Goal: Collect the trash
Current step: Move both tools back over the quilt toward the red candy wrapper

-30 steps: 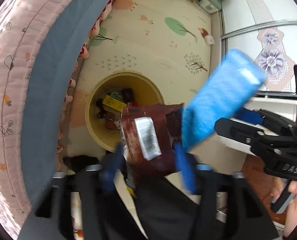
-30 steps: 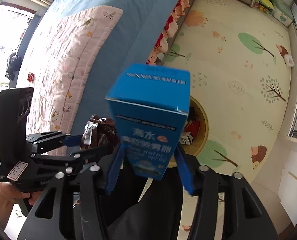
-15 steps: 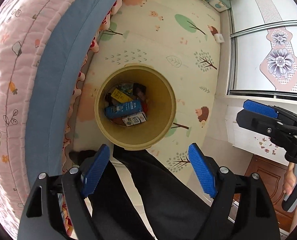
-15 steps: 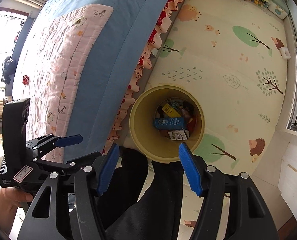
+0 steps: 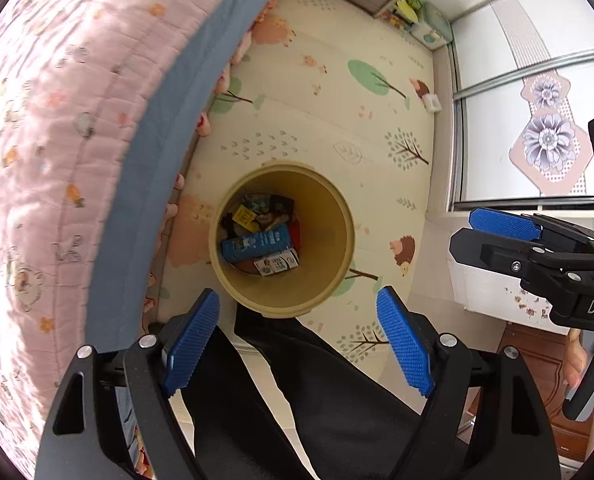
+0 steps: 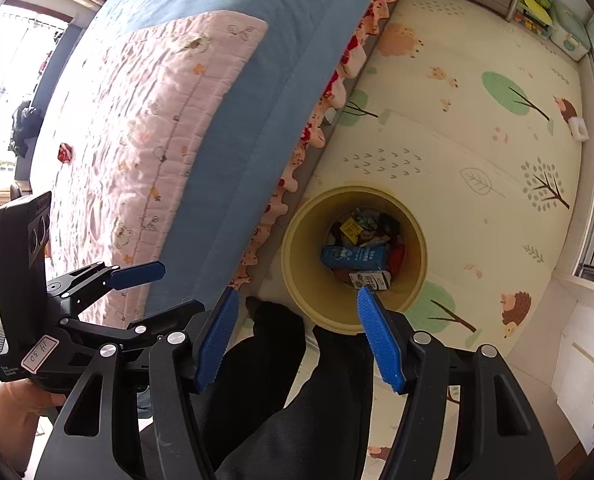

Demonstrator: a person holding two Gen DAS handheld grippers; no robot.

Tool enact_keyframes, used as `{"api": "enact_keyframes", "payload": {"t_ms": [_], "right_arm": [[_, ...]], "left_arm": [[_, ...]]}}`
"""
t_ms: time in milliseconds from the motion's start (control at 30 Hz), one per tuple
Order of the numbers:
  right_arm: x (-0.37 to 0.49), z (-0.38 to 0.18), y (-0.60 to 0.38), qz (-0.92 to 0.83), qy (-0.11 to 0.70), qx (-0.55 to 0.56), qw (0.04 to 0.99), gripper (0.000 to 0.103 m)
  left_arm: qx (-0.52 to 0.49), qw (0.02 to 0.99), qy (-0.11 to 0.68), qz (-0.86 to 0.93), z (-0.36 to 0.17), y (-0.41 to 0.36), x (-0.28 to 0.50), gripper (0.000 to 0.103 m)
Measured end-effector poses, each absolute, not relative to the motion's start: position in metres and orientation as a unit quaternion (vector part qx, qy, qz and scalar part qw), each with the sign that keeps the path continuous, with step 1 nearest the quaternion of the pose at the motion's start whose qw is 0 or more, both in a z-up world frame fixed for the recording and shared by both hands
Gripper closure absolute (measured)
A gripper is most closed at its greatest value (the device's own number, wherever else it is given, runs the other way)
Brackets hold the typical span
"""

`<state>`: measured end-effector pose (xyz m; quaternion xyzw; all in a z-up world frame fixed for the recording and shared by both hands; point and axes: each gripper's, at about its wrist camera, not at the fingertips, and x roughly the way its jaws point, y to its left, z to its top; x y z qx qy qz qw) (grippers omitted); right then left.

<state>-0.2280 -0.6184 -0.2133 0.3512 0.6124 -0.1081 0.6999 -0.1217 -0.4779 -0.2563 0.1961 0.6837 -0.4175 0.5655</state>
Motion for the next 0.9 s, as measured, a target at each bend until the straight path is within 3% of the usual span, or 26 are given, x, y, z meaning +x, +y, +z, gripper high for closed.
{"api": "enact_keyframes", "payload": {"t_ms": [367, 900], "right_arm": [[-0.116, -0.175, -0.545, -0.033, 0.602, 0.299, 0.739, 0.042], [0.086, -0.128, -0.353, 0.116, 0.580, 0.202, 0.781, 0.042]], "left_arm": [[0.143, 0.636, 0.658, -0.376, -0.212, -0.386, -0.045, 0.022], [0.056, 0.752, 0.615, -0.229, -0.154, -0.173, 0.112, 0.022]]}}
